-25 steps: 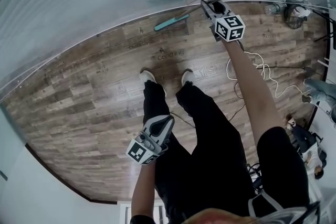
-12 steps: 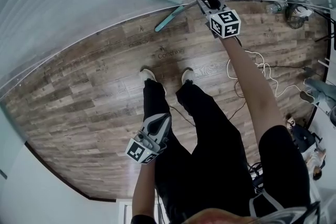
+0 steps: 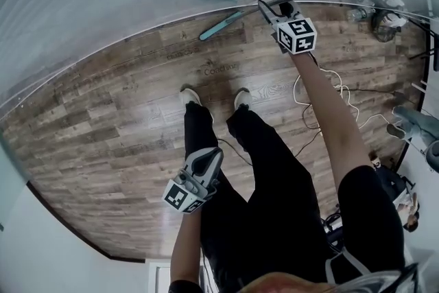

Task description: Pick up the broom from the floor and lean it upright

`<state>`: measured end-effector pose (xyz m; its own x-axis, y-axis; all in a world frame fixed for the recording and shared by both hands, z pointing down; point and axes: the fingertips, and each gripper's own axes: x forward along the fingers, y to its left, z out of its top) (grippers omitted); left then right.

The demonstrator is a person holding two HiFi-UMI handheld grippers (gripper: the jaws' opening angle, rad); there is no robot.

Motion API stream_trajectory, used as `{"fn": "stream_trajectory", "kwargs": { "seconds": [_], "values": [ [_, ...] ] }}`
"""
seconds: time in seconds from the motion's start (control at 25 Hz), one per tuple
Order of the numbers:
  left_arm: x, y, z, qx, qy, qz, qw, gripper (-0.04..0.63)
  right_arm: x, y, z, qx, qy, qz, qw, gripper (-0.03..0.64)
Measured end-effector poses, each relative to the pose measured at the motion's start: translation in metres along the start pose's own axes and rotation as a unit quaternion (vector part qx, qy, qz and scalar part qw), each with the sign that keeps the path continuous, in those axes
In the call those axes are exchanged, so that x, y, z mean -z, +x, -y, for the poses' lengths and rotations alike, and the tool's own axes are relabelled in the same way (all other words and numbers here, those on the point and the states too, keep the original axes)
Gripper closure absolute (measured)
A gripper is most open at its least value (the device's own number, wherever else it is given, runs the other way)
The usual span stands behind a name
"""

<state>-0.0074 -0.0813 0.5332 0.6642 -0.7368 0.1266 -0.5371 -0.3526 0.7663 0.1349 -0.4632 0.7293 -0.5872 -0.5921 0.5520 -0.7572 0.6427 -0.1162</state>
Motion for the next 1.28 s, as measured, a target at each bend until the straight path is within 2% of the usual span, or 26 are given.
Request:
{"fn": "stream_trajectory", "kwargs": {
  "seconds": [0.12,0.2,0.24,0.32,0.52,0.72,0.88,1.04,1.28],
  "values": [
    [-0.002,0.000,0.000,0.000,-0.003,0.000,1.0000,0.571,-0.005,-0.008,0.007,0.021,0.021,0.028,0.999,0.431],
    [-0.002,-0.002,-0.002,-0.003,-0.004,-0.001,1.0000,0.571,-0.010,-0.013,0.009,0.027,0.023,0.043,0.998,0.536],
    [-0.001,-0.003,-0.002,-0.005,-0.004,-0.001,1.0000,0.571,-0.011,-0.016,0.006,0.021,0.021,0.043,0.999,0.538],
    [-0.001,-0.004,0.000,-0.008,-0.006,0.001,0.9999,0.571,-0.004,-0.024,-0.002,-0.001,0.021,0.023,1.000,0.540],
    [-0.005,-0.004,0.004,-0.005,-0.016,0.004,0.9998,0.571,0.032,-0.061,-0.011,-0.036,0.094,-0.064,0.993,0.543],
    [-0.020,-0.002,0.012,0.001,-0.031,0.024,0.9992,0.571,0.049,-0.111,-0.019,-0.063,0.064,-0.116,0.989,0.546],
    [-0.025,0.000,0.009,0.010,-0.023,0.012,0.9996,0.571,0.060,-0.127,-0.020,-0.076,0.073,-0.153,0.983,0.546],
    [-0.031,-0.001,0.000,-0.002,-0.022,0.019,0.9996,0.571,0.078,-0.104,-0.021,-0.044,0.104,-0.173,0.979,0.546],
    [-0.036,0.002,-0.004,-0.008,-0.012,0.027,0.9995,0.571,0.075,-0.026,-0.012,0.003,0.131,-0.159,0.978,0.546]
  ]
}}
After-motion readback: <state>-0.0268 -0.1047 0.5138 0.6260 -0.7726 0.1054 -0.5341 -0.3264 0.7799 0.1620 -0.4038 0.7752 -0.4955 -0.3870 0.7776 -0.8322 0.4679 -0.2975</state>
